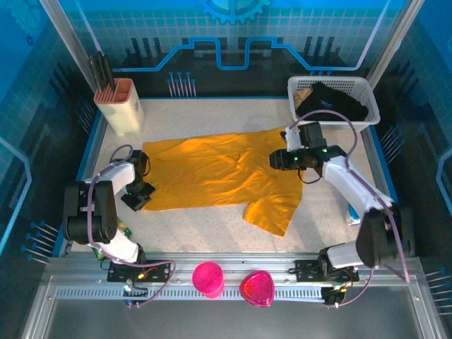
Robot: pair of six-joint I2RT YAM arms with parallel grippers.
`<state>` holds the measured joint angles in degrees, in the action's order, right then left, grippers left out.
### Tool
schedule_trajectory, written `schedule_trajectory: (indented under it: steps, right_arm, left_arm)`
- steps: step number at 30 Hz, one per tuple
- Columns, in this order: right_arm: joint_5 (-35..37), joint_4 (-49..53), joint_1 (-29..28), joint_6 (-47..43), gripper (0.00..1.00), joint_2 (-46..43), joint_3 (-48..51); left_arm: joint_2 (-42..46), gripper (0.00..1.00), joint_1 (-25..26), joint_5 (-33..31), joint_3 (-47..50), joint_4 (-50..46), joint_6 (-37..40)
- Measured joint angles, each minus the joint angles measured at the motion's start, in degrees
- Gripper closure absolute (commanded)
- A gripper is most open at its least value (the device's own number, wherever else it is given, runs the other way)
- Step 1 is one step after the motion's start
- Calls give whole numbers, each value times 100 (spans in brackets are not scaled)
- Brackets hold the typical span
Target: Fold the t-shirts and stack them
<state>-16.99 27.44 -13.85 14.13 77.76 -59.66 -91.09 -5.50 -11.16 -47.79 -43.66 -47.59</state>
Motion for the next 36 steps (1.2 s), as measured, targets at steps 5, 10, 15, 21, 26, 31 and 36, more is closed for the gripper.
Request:
schedule_trajectory:
  steps: [5, 10, 15, 21, 26, 31, 36]
  right_arm:
    - [-26, -299, -63, -518, 45, -1580, 166]
    - [-151, -199, -199, -1519, 44, -2140, 299]
    - [354, 933, -855, -2929, 35, -1956, 98]
    - [1635, 2157, -2350, -4883, 36, -1707, 562]
    - [2072, 2632, -3003, -5536, 38, -1475, 1440]
    - [2317, 2645, -3381, -5567, 42, -1071, 1652]
    - [2549, 2511, -3565, -5547, 42, -372, 1766]
  left_arm:
    - [11, 100, 0, 7, -9, -11, 127]
    - [28, 100, -9, 52, -7, -4, 282]
    - [28, 100, -37, 116, -7, 2, 450]
    - [212, 100, -42, 170, 133, 195, 584]
    - [496, 100, -28, 409, 264, 841, 719]
    - [907, 100, -28, 463, 264, 1121, 772]
    - [1106, 100, -28, 461, 264, 1110, 807]
